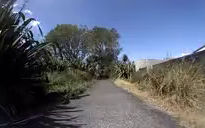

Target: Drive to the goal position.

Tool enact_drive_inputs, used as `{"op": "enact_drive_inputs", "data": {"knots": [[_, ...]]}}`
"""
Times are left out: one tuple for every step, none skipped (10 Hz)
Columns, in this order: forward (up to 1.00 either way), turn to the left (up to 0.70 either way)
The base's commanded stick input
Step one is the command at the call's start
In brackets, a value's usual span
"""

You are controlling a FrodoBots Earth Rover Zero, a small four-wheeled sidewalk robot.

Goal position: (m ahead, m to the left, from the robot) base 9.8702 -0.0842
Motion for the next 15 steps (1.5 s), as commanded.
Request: {"op": "enact_drive_inputs", "data": {"knots": [[0.70, 0.00], [0.70, 0.00], [0.70, 0.00], [0.70, 0.00], [0.70, 0.00], [0.70, 0.00], [0.70, 0.00], [0.70, 0.00], [0.70, 0.00], [0.70, 0.00], [0.70, 0.00], [0.70, 0.00], [0.70, 0.00], [0.70, 0.00], [0.70, 0.00]]}}
